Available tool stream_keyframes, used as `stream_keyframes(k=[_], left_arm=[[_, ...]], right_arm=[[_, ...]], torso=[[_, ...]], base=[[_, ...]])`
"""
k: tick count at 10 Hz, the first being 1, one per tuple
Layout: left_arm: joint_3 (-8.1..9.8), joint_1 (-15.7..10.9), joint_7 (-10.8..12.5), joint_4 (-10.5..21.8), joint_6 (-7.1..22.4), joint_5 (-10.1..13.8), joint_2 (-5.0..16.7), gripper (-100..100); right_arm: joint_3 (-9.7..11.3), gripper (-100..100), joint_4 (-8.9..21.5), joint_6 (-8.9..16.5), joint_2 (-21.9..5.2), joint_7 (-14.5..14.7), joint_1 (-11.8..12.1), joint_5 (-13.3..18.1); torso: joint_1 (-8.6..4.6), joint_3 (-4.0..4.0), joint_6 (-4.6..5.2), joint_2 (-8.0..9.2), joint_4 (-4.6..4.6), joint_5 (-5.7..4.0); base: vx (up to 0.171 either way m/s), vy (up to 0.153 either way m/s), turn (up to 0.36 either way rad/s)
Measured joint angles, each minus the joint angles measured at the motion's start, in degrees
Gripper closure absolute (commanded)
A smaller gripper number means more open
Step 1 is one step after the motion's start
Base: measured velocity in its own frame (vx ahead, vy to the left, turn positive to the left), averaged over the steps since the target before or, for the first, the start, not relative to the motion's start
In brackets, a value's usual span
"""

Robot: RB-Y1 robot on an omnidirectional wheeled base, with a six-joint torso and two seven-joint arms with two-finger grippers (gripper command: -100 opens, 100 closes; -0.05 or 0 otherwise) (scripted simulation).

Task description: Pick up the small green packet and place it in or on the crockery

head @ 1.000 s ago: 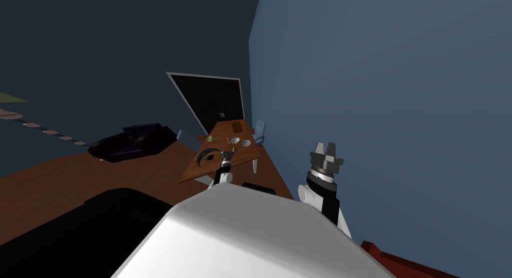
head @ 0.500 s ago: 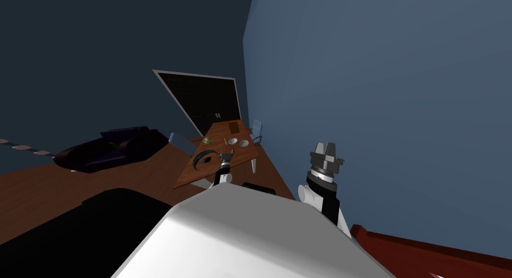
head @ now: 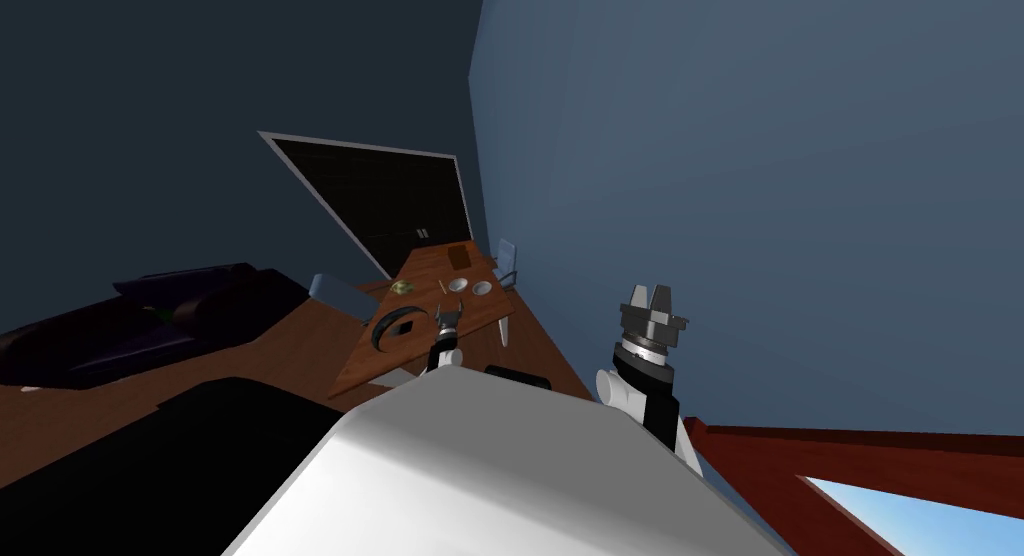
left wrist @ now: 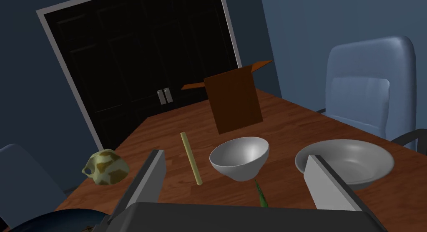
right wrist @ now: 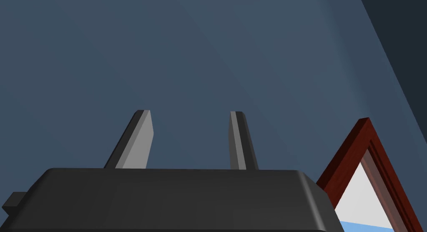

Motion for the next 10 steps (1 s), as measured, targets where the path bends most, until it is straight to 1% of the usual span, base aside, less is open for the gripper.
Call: stream_keyframes(k=[1, 2, 3, 4, 5, 7, 8, 9, 10], left_arm=[[0.04, -0.06, 0.80, 1.58, -0.64, 0.51, -0.21, -100], [0.36, -0.71, 2.53, 3.92, -1.64, 1.59, 0.42, -100], [0.53, -0.89, 3.55, 5.60, -2.24, 2.15, 0.45, -100], [0.96, -1.04, 4.24, 6.52, -2.60, 3.21, 0.25, -100], [1.15, -1.49, 5.27, 8.33, -3.17, 3.76, 0.62, -100], [1.50, -2.63, 7.62, 12.47, -5.14, 5.01, 0.70, -100], [2.06, -3.12, 8.69, 14.19, -5.69, 6.01, 1.00, -100], [2.11, -3.13, 9.71, 16.00, -6.43, 6.37, 1.09, -100], [2.49, -2.99, 10.65, 17.03, -7.19, 7.17, 1.05, -100]], right_arm=[[0.00, 0, 0.00, 0.00, 0.00, 0.00, 0.01, 0.00], [0.00, 0, 0.00, 0.00, 0.00, 0.00, 0.00, 0.00], [0.00, 0, 0.00, 0.00, 0.00, 0.00, 0.01, 0.00], [0.00, 0, 0.00, 0.00, 0.00, 0.00, 0.00, 0.00], [0.00, 0, 0.00, 0.00, 0.00, 0.00, 0.01, 0.00], [-0.01, 0, 0.00, 0.00, 0.00, 0.00, 0.01, 0.00], [0.00, 0, 0.00, 0.00, 0.00, 0.00, 0.01, 0.00], [-0.01, 0, 0.00, 0.00, 0.00, 0.00, 0.02, 0.00], [0.00, 0, 0.00, 0.00, 0.00, 0.00, 0.01, 0.00]], torso=[[-0.02, 0.00, -0.04, 0.00, -0.01, 0.00], [-0.02, -0.01, -0.01, -0.01, 0.00, -0.01], [-0.04, -0.01, -0.04, -0.02, -0.01, -0.01], [-0.05, -0.02, -0.01, -0.04, -0.01, -0.01], [-0.05, -0.03, -0.04, -0.05, -0.02, -0.01], [-0.05, -0.05, -0.05, -0.08, -0.02, -0.01], [-0.06, -0.05, -0.02, -0.08, -0.02, -0.02], [-0.06, -0.05, -0.06, -0.08, -0.02, -0.01], [-0.07, -0.06, -0.02, -0.11, -0.02, -0.02]], base=[[-0.006, 0.022, -0.211], [-0.003, 0.021, -0.122], [0.002, 0.018, -0.181], [0.004, 0.018, -0.128], [0.009, 0.017, -0.231], [0.009, 0.016, -0.145], [0.011, 0.016, -0.111], [0.019, 0.014, -0.218], [0.018, 0.018, -0.105]])
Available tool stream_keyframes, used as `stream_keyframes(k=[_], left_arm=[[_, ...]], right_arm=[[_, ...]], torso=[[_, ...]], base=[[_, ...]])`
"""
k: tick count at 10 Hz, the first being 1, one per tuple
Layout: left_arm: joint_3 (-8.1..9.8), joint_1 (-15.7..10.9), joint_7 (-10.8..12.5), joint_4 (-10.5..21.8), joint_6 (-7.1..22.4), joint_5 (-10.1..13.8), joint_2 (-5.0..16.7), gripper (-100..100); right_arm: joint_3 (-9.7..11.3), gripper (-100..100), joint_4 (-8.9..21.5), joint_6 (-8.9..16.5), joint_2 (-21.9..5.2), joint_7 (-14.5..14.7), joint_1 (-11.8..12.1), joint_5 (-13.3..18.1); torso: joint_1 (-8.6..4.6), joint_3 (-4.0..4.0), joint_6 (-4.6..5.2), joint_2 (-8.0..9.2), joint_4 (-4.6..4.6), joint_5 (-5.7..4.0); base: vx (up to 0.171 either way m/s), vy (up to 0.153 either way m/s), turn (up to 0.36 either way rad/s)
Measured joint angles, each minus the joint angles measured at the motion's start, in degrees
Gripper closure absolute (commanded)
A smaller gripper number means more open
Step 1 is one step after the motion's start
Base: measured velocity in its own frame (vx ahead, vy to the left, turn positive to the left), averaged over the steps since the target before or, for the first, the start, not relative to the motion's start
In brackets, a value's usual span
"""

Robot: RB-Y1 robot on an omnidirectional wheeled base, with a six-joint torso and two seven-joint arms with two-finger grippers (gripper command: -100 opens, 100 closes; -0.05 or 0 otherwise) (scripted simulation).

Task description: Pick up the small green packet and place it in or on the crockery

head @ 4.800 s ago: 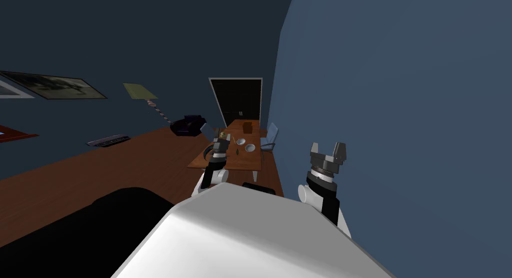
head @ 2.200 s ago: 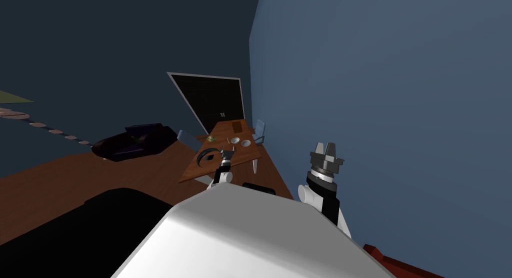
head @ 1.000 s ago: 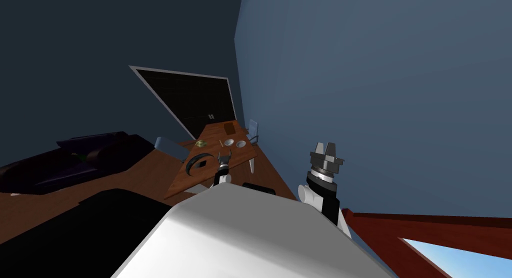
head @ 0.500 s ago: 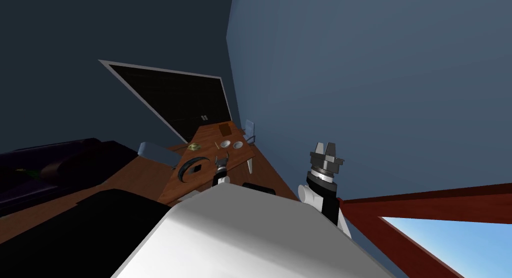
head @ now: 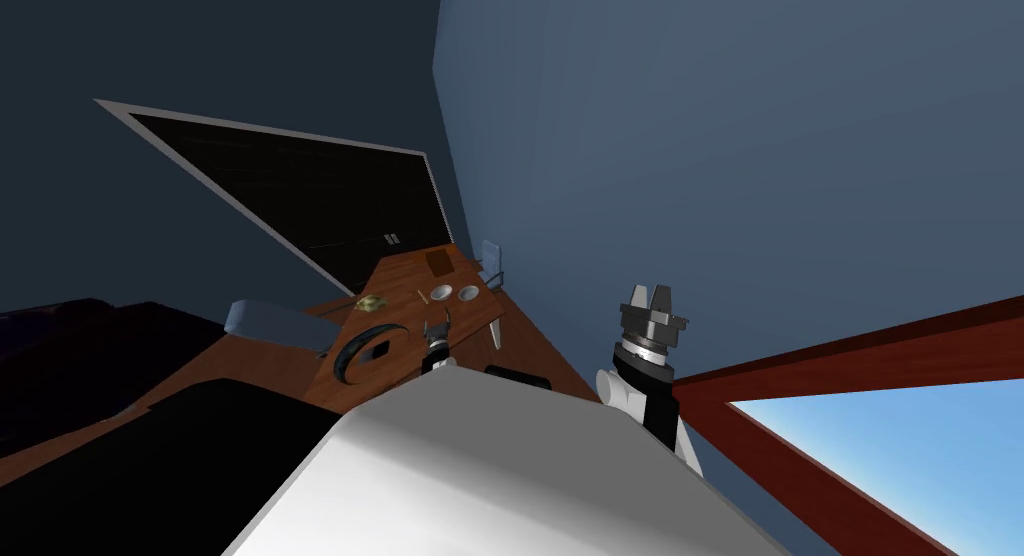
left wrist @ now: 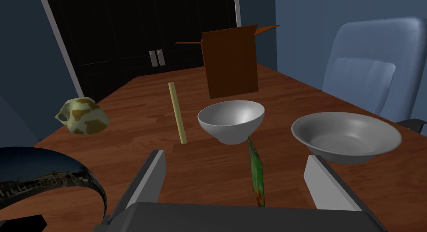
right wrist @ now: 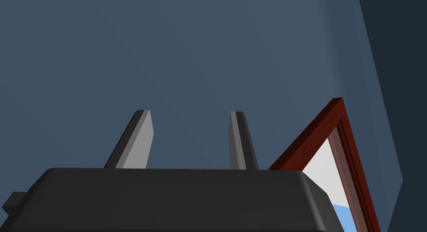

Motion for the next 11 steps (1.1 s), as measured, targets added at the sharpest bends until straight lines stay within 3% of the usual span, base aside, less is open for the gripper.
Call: stream_keyframes(k=[3, 5, 6, 11], left_arm=[[0.61, -1.46, 2.07, 4.79, -1.70, 1.16, 0.27, -100], [1.29, -2.32, 5.14, 9.23, -3.97, 2.40, 0.79, -100], [2.02, -1.49, 5.22, 8.93, -3.96, 3.30, 0.71, -100], [3.44, -3.70, 9.31, 17.16, -7.33, 5.09, 1.37, -100]], right_arm=[[0.00, 0, 0.00, 0.00, 0.00, 0.00, 0.00, 0.00], [-0.01, 0, 0.00, 0.00, 0.00, 0.00, 0.02, 0.00], [-0.01, 0, 0.00, 0.00, 0.00, 0.00, 0.01, 0.00], [-0.01, 0, 0.00, 0.00, 0.00, 0.00, 0.02, 0.00]], torso=[[-0.04, 0.00, 0.00, 0.00, 0.00, -0.01], [0.03, -0.05, -0.06, -0.07, -0.02, 0.01], [0.01, -0.05, -0.03, -0.08, -0.02, 0.00], [0.00, -0.07, -0.05, -0.12, -0.03, 0.00]], base=[[0.020, 0.009, -0.179], [0.038, 0.023, -0.102], [0.024, 0.014, -0.092], [0.033, 0.012, -0.133]])
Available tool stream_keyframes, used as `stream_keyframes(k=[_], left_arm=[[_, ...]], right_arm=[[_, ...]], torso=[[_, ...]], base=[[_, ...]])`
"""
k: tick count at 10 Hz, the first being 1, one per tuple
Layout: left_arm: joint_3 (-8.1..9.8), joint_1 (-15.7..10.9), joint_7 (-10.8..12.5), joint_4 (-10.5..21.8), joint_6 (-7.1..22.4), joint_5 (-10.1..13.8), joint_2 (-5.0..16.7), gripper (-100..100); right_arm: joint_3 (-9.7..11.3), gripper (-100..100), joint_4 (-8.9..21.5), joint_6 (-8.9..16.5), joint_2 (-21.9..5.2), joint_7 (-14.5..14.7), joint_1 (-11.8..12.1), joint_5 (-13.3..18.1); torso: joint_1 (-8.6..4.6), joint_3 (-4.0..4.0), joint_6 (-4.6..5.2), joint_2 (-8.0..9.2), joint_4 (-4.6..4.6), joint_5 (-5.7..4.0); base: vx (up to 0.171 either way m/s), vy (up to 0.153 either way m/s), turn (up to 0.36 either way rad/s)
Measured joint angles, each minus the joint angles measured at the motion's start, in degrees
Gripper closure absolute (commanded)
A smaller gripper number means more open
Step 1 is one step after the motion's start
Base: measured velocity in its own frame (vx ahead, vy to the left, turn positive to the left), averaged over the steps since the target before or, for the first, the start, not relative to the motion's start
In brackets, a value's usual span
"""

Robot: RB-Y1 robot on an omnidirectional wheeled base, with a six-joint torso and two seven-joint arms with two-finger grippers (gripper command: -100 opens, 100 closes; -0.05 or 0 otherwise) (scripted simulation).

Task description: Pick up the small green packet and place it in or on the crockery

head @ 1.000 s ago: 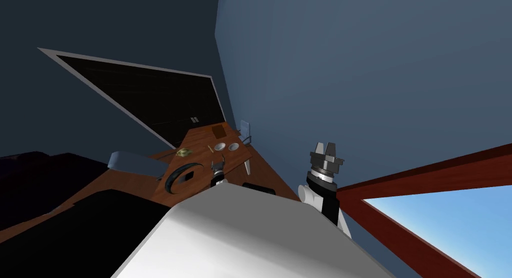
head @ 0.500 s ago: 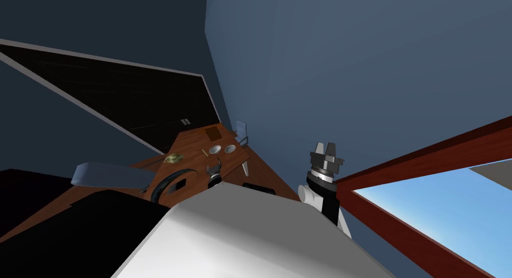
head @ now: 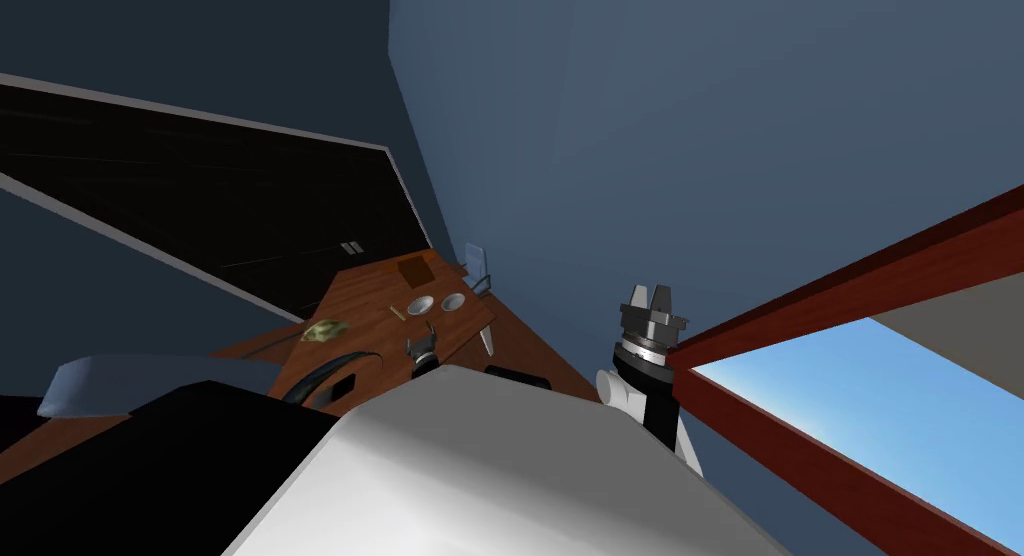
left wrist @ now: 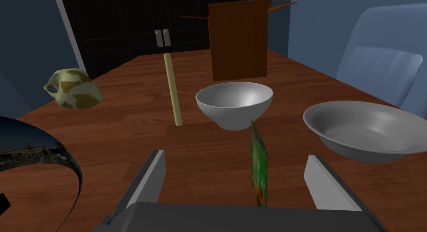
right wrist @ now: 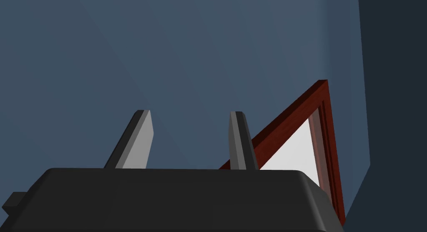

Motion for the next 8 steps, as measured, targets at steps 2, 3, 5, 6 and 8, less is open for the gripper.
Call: stream_keyframes(k=[2, 3, 5, 6, 8], left_arm=[[0.97, -1.07, 2.19, 4.06, -1.87, 0.95, 0.31, -100], [1.49, -2.12, 3.63, 7.18, -3.29, 1.40, 0.42, -100], [2.64, -2.79, 6.24, 12.29, -6.08, 2.19, 0.26, -100], [3.67, -1.56, 6.03, 11.01, -6.20, 2.90, 0.18, -100], [4.06, -2.79, 7.08, 13.85, -6.90, 3.10, 0.62, -100]], right_arm=[[0.01, 0, 0.00, 0.00, 0.00, 0.00, -0.01, 0.00], [0.00, 0, 0.00, 0.00, 0.00, 0.00, 0.00, 0.00], [0.00, 0, 0.00, 0.00, 0.00, 0.00, 0.00, 0.00], [0.00, 0, 0.00, 0.00, 0.00, 0.00, 0.01, 0.00], [0.00, 0, 0.00, 0.00, 0.00, 0.00, 0.00, 0.00]], torso=[[0.01, -0.01, 0.04, -0.02, 0.00, 0.00], [0.01, -0.04, 0.02, -0.08, -0.01, 0.00], [0.06, -0.11, 0.02, -0.21, -0.04, 0.02], [0.06, -0.13, 0.01, -0.24, -0.05, 0.01], [-0.10, 0.01, -0.02, 0.04, 0.00, -0.02]], base=[[0.060, 0.021, -0.258], [0.082, 0.032, -0.156], [0.109, 0.040, -0.233], [0.060, 0.022, -0.066], [0.004, -0.001, 0.012]])
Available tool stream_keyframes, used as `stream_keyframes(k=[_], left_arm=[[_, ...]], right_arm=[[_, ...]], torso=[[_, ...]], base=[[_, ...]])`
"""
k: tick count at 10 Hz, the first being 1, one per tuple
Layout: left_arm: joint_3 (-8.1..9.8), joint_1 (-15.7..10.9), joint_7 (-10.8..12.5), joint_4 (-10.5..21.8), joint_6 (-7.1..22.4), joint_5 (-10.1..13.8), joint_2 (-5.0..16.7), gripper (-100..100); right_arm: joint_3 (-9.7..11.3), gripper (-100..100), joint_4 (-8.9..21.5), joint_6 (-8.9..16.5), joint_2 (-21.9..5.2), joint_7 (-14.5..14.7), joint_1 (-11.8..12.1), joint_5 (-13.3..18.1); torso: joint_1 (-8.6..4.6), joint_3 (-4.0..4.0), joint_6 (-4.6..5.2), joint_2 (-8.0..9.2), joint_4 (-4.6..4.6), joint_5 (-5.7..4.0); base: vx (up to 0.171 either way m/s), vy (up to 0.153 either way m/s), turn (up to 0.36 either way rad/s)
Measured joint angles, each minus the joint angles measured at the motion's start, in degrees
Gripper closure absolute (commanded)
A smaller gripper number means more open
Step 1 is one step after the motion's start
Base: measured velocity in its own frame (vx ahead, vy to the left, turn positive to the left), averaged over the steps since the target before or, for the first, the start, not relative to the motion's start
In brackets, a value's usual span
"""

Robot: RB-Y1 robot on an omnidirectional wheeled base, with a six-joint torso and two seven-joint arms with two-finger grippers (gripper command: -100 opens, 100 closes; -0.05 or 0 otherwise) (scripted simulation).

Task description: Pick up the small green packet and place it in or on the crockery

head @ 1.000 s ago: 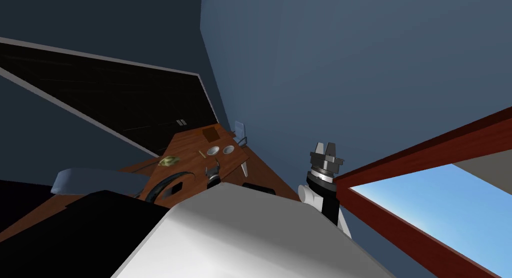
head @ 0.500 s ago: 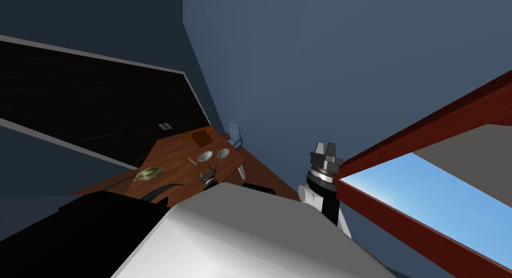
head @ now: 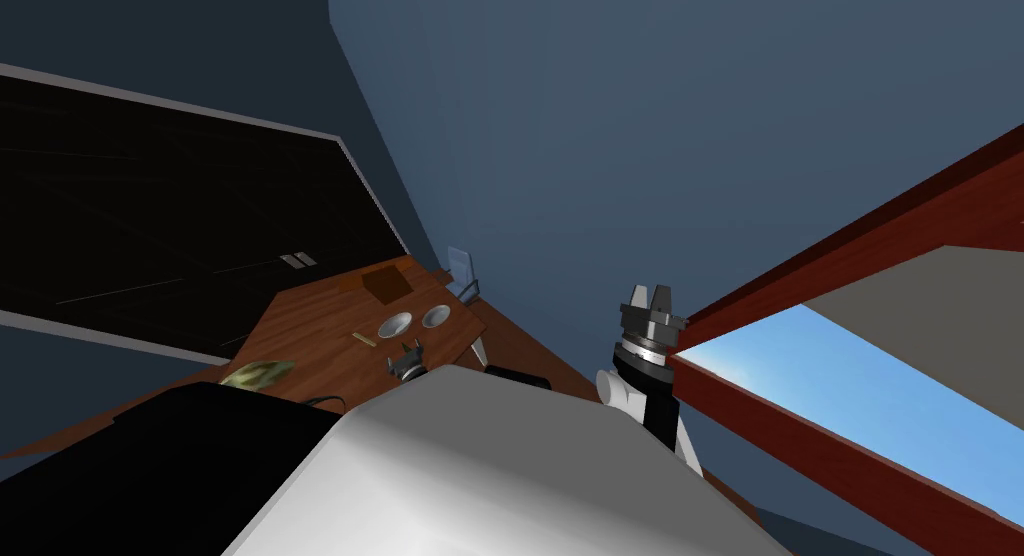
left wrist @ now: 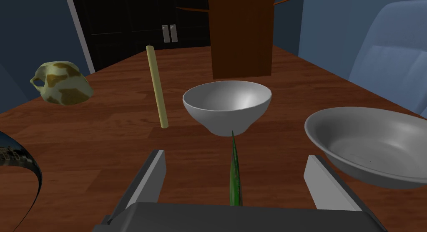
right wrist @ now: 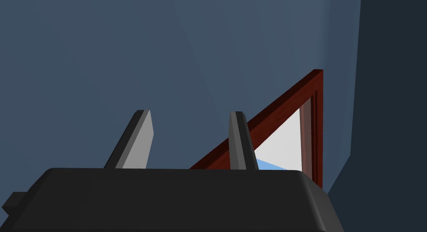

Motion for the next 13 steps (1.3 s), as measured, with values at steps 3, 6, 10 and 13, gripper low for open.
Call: stream_keyframes(k=[3, 6, 10, 13], left_arm=[[1.48, 0.43, 0.86, 0.10, 0.00, -1.55, -0.15, -100], [5.08, 1.73, 2.97, -0.48, 0.59, -5.60, -0.42, -100], [10.55, 3.16, 6.34, -0.23, 1.12, -11.87, -0.81, -100], [15.03, 4.88, 8.84, -1.25, 1.73, -16.69, -1.47, -100]], right_arm=[[0.00, 0, 0.00, 0.00, 0.00, 0.00, 0.00, 0.00], [0.00, 0, 0.00, 0.00, 0.00, 0.00, 0.00, 0.00], [0.00, 0, 0.00, 0.00, 0.00, 0.00, 0.00, 0.00], [0.00, 0, 0.00, 0.00, 0.00, 0.00, 0.00, 0.00]], torso=[[-0.01, 0.01, 0.00, 0.00, 0.01, -0.01], [-0.02, -0.04, 0.01, -0.08, -0.01, -0.01], [-0.02, -0.03, 0.01, -0.07, -0.01, -0.01], [-0.05, -0.03, 0.00, -0.07, -0.01, -0.01]], base=[[0.028, -0.001, -0.008], [0.055, -0.003, -0.012], [0.050, -0.002, -0.011], [0.048, -0.004, -0.009]])
